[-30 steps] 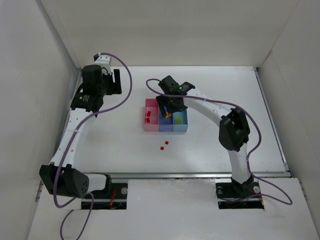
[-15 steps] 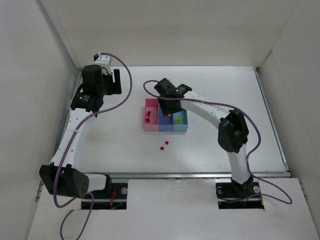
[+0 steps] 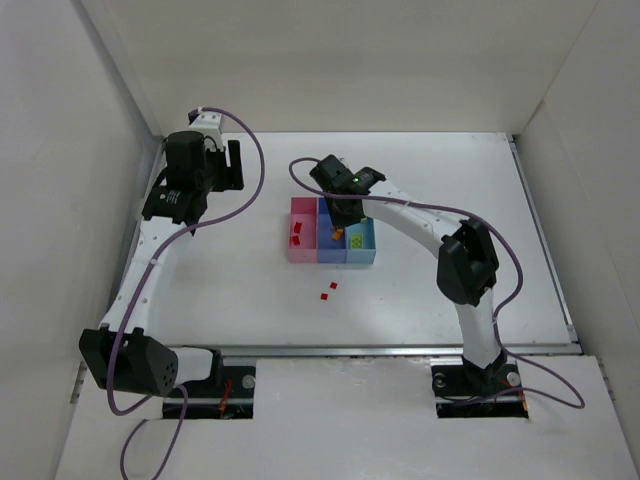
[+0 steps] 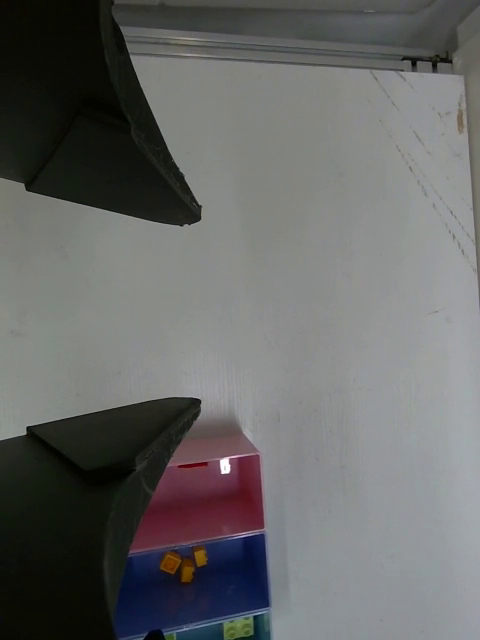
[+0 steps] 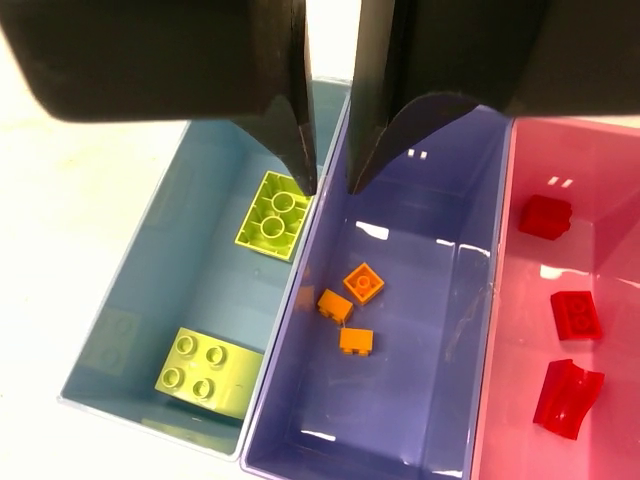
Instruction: Sort the legos into containers by color
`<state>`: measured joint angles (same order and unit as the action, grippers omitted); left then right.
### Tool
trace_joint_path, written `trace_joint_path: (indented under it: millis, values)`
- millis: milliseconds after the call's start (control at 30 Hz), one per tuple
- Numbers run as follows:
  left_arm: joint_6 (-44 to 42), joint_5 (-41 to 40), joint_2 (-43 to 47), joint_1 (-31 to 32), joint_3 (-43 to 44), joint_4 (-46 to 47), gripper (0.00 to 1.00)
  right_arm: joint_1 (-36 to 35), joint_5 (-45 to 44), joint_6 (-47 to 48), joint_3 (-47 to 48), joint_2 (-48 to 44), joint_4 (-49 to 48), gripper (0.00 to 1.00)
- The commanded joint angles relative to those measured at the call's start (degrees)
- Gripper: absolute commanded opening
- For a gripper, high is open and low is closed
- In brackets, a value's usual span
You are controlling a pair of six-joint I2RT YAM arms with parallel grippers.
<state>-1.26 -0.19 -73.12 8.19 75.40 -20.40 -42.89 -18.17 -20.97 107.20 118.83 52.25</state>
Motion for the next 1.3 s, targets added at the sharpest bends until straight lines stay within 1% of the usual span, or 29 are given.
trace_joint_path:
  millis: [0,33,67,133,167,200,233,267,300,333,400,433,467,533,567,600,633,667,800,833,867,900,933,967,1100,1133,1167,1233,1267]
  values:
    - [-0.50,0.27,1.58,-0.19,-0.25,1.42,0.67,-0.08,0.42,-0.39,2.67,-2.80,-0.75,0.24]
    - [-0.50,0.27,1.58,-0.19,-0.25,1.42,0.67,-0.08,-0.10,-0.39,2.67,-2.81,-0.75,0.24]
    - [-0.50,0.27,1.58,-0.19,-0.25,1.42,0.67,-0.08,-0.11,-0.39,2.67,-3.68,-0.75,0.29]
    - [-1.46,3.33,1.58,-0.19,-0.25,1.42,0.67,-0.08,0.41,-0.91,2.06,-5.96,-0.75,0.38]
    - [-2.34,5.52,1.58,-0.19,0.27,0.64,0.67,-0.08,0.42,-0.91,1.09,-7.19,-0.75,0.45]
    - [-3.22,8.16,1.58,-0.19,1.15,0.11,0.67,-0.08,0.42,-2.22,0.39,-10.08,-0.75,0.53]
    - [-4.53,13.40,1.58,0.60,2.03,-1.81,0.67,-0.08,0.42,-3.01,-0.32,-11.76,-1.27,0.66]
    - [-6.89,14.94,1.06,2.43,3.17,-3.49,0.67,0.61,0.42,-3.81,-1.28,-13.60,-1.27,0.77]
    - [-12.92,16.17,-0.08,4.36,4.74,-5.76,0.67,0.62,-0.19,-4.51,-3.64,-15.45,-1.88,0.92]
    - [-15.77,19.14,-0.09,7.78,7.72,-10.66,0.68,1.58,-0.20,-5.91,-5.05,-19.29,-1.89,0.99]
    - [-22.52,21.36,-0.79,11.31,9.50,-15.69,0.70,3.95,-0.20,-6.45,-9.61,-23.09,-2.41,1.00]
    - [-29.35,21.37,-0.79,15.76,9.51,-18.16,0.70,4.92,-0.20,-8.02,-11.29,-26.68,-2.42,1.00]
    - [-31.85,19.80,-0.79,18.59,8.90,-22.44,0.73,6.06,-0.20,-8.55,-13.05,-28.54,-2.42,1.00]
    - [-34.59,17.08,-0.79,24.74,6.88,-25.99,0.75,8.78,-1.33,-9.09,-17.97,-32.23,-2.42,1.00]
    - [-34.60,14.02,-0.79,31.73,3.56,-27.83,0.80,10.01,-2.90,-9.87,-20.86,-35.73,-1.89,1.00]
    - [-34.60,13.03,-0.10,35.20,1.44,-27.85,0.82,10.02,-3.44,-10.57,-20.89,-37.33,-1.89,1.00]
    - [-35.47,12.50,-0.09,38.19,-0.75,-27.85,0.84,10.98,-3.45,-10.58,-23.33,-38.83,-1.89,1.00]
    - [-36.09,12.49,1.74,42.92,-4.78,-27.85,0.84,10.99,-3.45,-10.58,-24.65,-41.63,-1.89,1.00]
    - [-43.73,12.49,3.69,49.80,-12.35,-24.87,0.84,11.61,-1.34,-10.58,-29.67,-46.04,-3.20,1.00]
    - [-47.40,12.49,3.69,50.95,-13.25,-24.86,0.83,11.61,-0.82,-10.58,-30.46,-46.57,-3.21,1.00]
    - [-49.00,13.10,2.99,51.83,-13.26,-24.86,0.78,11.61,-0.03,-10.58,-31.86,-47.10,-3.21,1.00]
    - [-50.23,14.06,0.98,52.37,-13.26,-24.86,0.76,11.61,-0.02,-11.10,-32.48,-48.15,-3.21,1.00]
    - [-51.29,17.03,-0.17,52.37,-13.26,-24.86,0.74,11.61,0.50,-11.11,-33.10,-48.77,-3.21,1.00]
    - [-54.70,18.80,-1.14,52.37,-13.26,-24.86,0.73,11.61,0.51,-11.72,-33.80,-49.47,-3.21,1.00]
    - [-63.33,25.31,-2.46,52.37,-16.85,-20.74,0.73,11.61,0.51,-12.95,-37.93,-53.78,-4.52,1.00]
    - [-67.00,26.37,-3.07,52.37,-18.51,-20.03,0.73,11.61,0.51,-13.48,-37.94,-55.27,-5.05,1.00]
    - [-67.03,27.77,-3.08,52.37,-19.23,-18.20,0.71,11.61,1.03,-13.48,-38.72,-55.98,-5.05,1.00]
    - [-67.03,28.31,-6.22,51.23,-19.85,-15.82,0.68,11.61,1.04,-13.48,-39.25,-57.12,-5.67,1.00]
    - [-67.03,29.01,-7.63,49.58,-20.54,-14.33,0.62,11.61,1.04,-13.48,-39.26,-57.82,-5.67,1.00]
